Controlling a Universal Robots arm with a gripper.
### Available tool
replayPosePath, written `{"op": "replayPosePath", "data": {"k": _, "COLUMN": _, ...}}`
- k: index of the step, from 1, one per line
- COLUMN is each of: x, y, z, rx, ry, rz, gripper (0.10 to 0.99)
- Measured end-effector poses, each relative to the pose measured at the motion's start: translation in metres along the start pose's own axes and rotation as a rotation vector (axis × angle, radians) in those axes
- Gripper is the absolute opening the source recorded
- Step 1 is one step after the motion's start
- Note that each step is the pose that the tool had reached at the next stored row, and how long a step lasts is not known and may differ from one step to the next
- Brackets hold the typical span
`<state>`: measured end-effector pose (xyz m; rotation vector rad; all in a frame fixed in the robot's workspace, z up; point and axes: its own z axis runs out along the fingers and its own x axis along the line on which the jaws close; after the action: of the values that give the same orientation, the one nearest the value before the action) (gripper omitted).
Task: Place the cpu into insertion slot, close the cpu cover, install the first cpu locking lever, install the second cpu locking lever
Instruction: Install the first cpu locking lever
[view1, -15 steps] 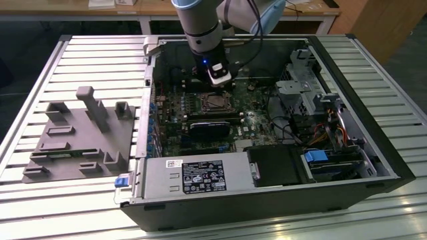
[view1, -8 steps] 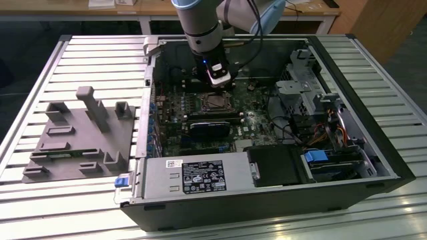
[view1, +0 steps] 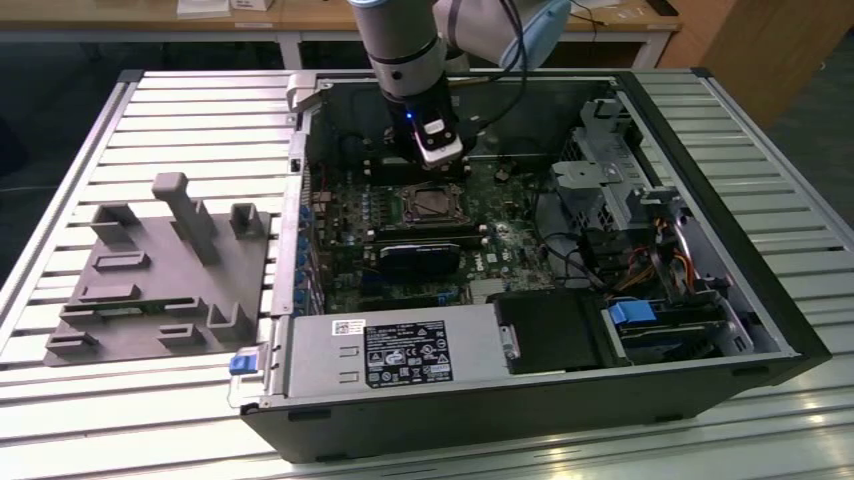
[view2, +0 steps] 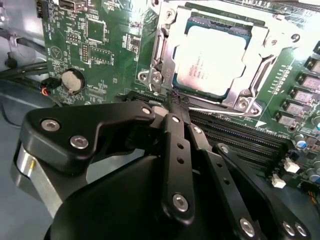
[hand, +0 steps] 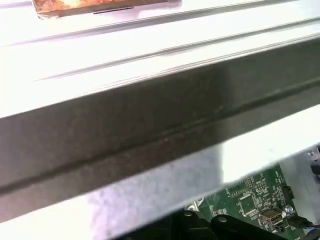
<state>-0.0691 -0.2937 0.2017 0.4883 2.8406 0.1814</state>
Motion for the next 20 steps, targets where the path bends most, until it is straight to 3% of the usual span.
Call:
{"op": "replayPosePath", "data": {"k": 9, "x": 0.0029, "y": 0.0039, "z": 0.0, "rx": -0.009, "ry": 0.0002, "rz": 0.002, "gripper": 0.102}}
{"op": "replayPosePath", "data": {"k": 20, "x": 0.0071, "y": 0.0045, "z": 0.0021, "rx": -0.013, "ry": -0.0126, "rz": 0.001, "gripper": 0.102}}
